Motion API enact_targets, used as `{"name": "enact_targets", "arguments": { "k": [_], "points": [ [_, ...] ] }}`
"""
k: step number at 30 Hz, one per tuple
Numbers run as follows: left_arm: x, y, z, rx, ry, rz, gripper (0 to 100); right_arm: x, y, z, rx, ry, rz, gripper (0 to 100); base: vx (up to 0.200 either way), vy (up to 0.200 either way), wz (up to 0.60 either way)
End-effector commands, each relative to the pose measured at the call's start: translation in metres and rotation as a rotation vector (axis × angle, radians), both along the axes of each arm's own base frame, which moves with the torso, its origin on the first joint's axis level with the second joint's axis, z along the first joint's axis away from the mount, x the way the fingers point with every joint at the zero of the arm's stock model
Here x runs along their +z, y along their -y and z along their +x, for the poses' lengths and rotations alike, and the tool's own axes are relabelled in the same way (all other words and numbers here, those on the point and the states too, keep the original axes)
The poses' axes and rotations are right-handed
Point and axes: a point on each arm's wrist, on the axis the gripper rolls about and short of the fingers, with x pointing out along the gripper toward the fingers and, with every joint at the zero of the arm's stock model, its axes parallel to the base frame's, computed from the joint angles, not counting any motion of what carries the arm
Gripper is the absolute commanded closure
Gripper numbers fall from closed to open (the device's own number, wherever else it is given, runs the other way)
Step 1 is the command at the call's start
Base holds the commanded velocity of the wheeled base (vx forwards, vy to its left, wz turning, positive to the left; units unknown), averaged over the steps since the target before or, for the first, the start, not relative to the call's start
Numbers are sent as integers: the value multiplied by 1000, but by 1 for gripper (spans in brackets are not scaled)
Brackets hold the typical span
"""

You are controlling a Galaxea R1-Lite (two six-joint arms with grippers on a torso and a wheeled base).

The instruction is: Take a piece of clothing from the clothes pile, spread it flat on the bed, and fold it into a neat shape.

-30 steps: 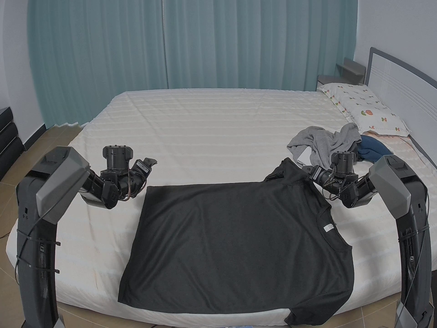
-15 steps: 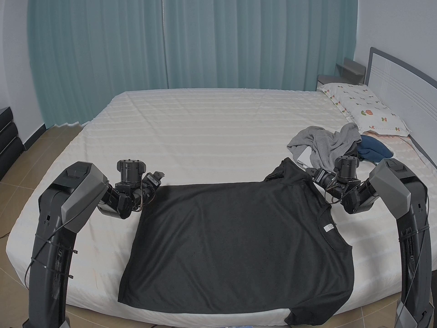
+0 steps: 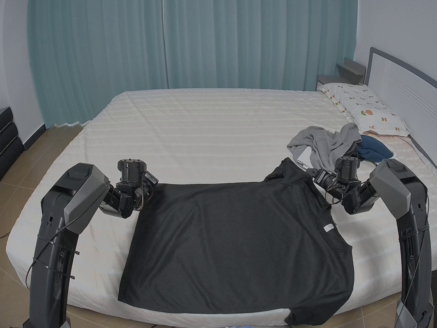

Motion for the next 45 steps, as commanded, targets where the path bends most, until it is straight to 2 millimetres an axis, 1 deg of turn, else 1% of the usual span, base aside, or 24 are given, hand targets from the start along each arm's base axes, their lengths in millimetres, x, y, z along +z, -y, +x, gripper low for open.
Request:
{"name": "enact_targets", "arguments": {
  "k": [1,6,8,15,20,21,23,27,31,43,44,45],
  "points": [
    [-3,-3,7,37,30,7,100,-2,-4,1,8,8,0,0,0,0,0],
    [-4,-6,7,43,39,10,100,-1,-6,2,16,13,1,0,0,0,0],
    [-5,-8,7,47,33,11,100,-7,-12,5,27,14,0,0,0,0,0],
    [-4,-17,8,85,36,22,100,-9,-25,14,46,30,-1,0,0,0,0],
    [-5,-17,8,86,35,22,100,-14,-30,17,52,11,-12,0,0,0,0],
    [-5,-17,8,86,35,22,100,-14,-31,17,52,16,-14,100,0,0,0],
    [-5,-17,8,87,34,23,100,-15,-31,17,53,11,-16,100,0,0,0],
    [-5,-20,9,94,37,23,100,-6,-28,23,42,48,-14,100,0,0,0],
    [-5,-24,9,101,37,24,100,-2,-26,27,37,66,-13,100,0,0,0],
    [-4,-27,10,107,41,23,100,-4,-26,34,13,93,-18,100,0,0,0],
    [-5,-31,10,113,41,24,100,-2,-20,33,3,79,-20,100,0,0,0],
    [-5,-31,10,114,41,25,100,-3,-18,33,0,73,-20,0,0,0,0]
  ]
}}
